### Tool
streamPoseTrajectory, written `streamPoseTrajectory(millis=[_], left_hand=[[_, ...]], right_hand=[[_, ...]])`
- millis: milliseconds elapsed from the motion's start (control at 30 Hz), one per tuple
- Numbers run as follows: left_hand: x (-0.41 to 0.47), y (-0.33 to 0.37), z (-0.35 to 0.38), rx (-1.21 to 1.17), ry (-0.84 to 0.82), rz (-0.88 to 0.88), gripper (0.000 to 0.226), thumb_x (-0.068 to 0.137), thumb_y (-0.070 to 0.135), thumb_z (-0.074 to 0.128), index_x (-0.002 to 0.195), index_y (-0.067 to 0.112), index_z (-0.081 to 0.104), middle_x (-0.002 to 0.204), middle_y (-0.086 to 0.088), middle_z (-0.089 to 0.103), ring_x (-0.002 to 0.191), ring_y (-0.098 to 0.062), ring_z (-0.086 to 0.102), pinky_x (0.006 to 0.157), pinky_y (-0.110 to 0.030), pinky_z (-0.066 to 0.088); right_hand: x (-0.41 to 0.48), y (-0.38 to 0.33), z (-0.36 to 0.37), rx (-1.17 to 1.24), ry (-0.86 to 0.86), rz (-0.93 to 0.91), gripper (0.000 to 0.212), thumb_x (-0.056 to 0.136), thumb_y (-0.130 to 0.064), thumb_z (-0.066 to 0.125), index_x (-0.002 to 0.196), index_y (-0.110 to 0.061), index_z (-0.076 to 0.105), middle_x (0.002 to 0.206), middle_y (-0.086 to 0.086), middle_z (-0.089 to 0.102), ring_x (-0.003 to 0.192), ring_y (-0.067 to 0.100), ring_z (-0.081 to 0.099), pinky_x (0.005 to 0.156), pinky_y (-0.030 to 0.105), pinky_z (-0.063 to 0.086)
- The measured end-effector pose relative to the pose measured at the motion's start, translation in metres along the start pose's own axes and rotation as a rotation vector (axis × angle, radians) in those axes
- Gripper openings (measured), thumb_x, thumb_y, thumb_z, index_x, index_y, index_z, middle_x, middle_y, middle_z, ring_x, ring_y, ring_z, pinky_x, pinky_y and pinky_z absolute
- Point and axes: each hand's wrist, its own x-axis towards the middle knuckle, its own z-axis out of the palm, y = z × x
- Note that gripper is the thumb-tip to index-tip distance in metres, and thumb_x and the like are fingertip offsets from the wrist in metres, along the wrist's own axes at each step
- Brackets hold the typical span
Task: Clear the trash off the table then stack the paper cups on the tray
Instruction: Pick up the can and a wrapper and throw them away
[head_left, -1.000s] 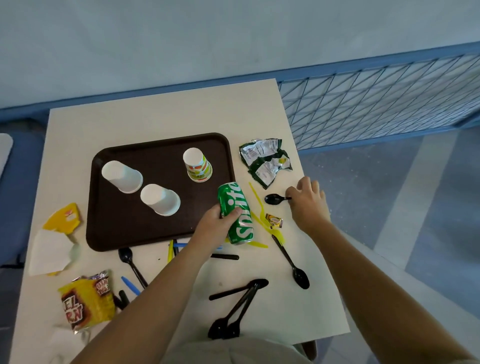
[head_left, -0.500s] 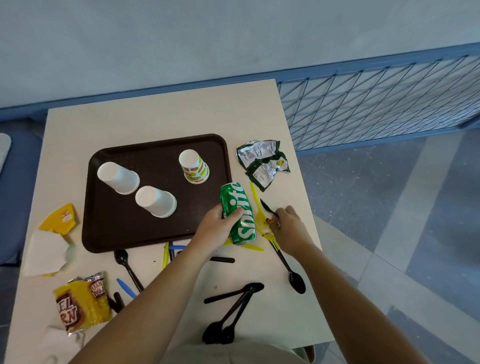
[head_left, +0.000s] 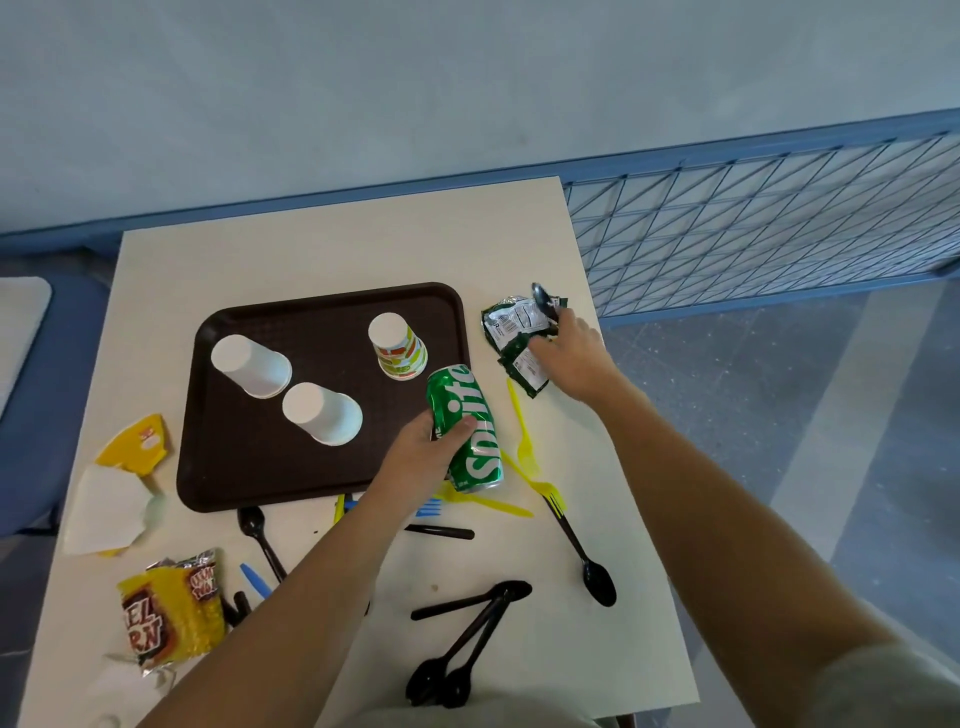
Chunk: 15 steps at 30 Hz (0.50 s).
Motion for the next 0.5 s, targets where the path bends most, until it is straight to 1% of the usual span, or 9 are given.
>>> streamPoseTrajectory(millis=[33, 67, 100, 133, 200, 267, 400, 467, 500], left_hand=[[0.0, 0.0, -0.002, 0.006, 0.011, -0.002, 0.02, 0.099, 0.029, 0.069, 0.118, 0.025, 0.072, 0.111, -0.002, 0.079, 0.104, -0.024, 0.076, 0.1, -0.052, 0.057], [0.0, 0.002, -0.003, 0.016, 0.022, -0.001, 0.018, 0.099, 0.03, 0.068, 0.116, 0.026, 0.072, 0.11, -0.001, 0.079, 0.103, -0.023, 0.076, 0.1, -0.052, 0.057], [-0.001, 0.003, -0.004, 0.02, 0.035, 0.002, 0.016, 0.099, 0.03, 0.068, 0.114, 0.027, 0.073, 0.108, 0.0, 0.08, 0.102, -0.022, 0.077, 0.099, -0.052, 0.057], [-0.001, 0.004, -0.004, 0.022, 0.042, 0.005, 0.014, 0.099, 0.03, 0.068, 0.113, 0.028, 0.073, 0.107, 0.001, 0.08, 0.101, -0.021, 0.077, 0.099, -0.051, 0.057], [-0.003, 0.006, -0.005, 0.023, 0.046, 0.013, 0.013, 0.1, 0.029, 0.067, 0.112, 0.028, 0.073, 0.106, 0.003, 0.08, 0.1, -0.02, 0.077, 0.098, -0.049, 0.058], [-0.006, 0.007, -0.006, 0.021, 0.052, 0.022, 0.016, 0.1, 0.028, 0.067, 0.115, 0.026, 0.072, 0.107, 0.002, 0.08, 0.099, -0.019, 0.077, 0.099, -0.048, 0.058], [-0.016, 0.009, -0.011, 0.009, 0.04, 0.019, 0.02, 0.1, 0.029, 0.067, 0.119, 0.024, 0.07, 0.111, 0.001, 0.079, 0.103, -0.021, 0.076, 0.1, -0.05, 0.057], [-0.022, 0.009, -0.014, 0.008, 0.034, 0.028, 0.021, 0.1, 0.029, 0.068, 0.12, 0.022, 0.07, 0.111, 0.0, 0.079, 0.104, -0.022, 0.076, 0.101, -0.051, 0.056], [-0.026, 0.009, -0.015, 0.005, 0.032, 0.034, 0.022, 0.1, 0.029, 0.068, 0.12, 0.021, 0.07, 0.112, -0.001, 0.079, 0.104, -0.023, 0.076, 0.101, -0.051, 0.056]], right_hand=[[0.009, -0.001, -0.001, -0.194, -0.052, -0.033, 0.069, 0.088, -0.05, 0.059, 0.142, -0.015, 0.037, 0.126, 0.013, 0.053, 0.112, 0.03, 0.05, 0.09, 0.045, 0.046], [0.017, -0.001, 0.0, -0.338, -0.078, -0.056, 0.085, 0.082, -0.055, 0.066, 0.149, -0.018, 0.029, 0.13, 0.015, 0.05, 0.119, 0.034, 0.046, 0.096, 0.049, 0.044], [0.024, 0.0, 0.003, -0.428, -0.086, -0.071, 0.094, 0.079, -0.057, 0.071, 0.152, -0.02, 0.026, 0.134, 0.016, 0.049, 0.123, 0.036, 0.045, 0.098, 0.051, 0.044], [0.029, 0.0, 0.006, -0.486, -0.086, -0.081, 0.095, 0.078, -0.057, 0.074, 0.152, -0.022, 0.027, 0.136, 0.015, 0.049, 0.125, 0.037, 0.046, 0.098, 0.051, 0.044], [0.034, 0.004, 0.016, -0.582, -0.082, -0.109, 0.084, 0.079, -0.055, 0.076, 0.147, -0.023, 0.037, 0.135, 0.014, 0.052, 0.124, 0.035, 0.048, 0.098, 0.05, 0.044], [0.035, 0.007, 0.026, -0.617, -0.05, -0.119, 0.065, 0.085, -0.051, 0.073, 0.137, -0.021, 0.047, 0.13, 0.012, 0.056, 0.121, 0.033, 0.05, 0.097, 0.048, 0.044], [0.024, 0.011, 0.037, -0.586, 0.028, -0.134, 0.03, 0.097, -0.035, 0.061, 0.122, -0.02, 0.057, 0.121, 0.006, 0.062, 0.115, 0.029, 0.053, 0.094, 0.046, 0.042], [0.014, 0.016, 0.037, -0.541, 0.075, -0.132, 0.019, 0.099, -0.026, 0.058, 0.116, -0.019, 0.059, 0.118, 0.005, 0.063, 0.113, 0.03, 0.053, 0.093, 0.046, 0.041], [0.007, 0.017, 0.036, -0.507, 0.11, -0.126, 0.017, 0.098, -0.024, 0.057, 0.114, -0.019, 0.06, 0.116, 0.006, 0.063, 0.112, 0.031, 0.053, 0.093, 0.046, 0.042]])
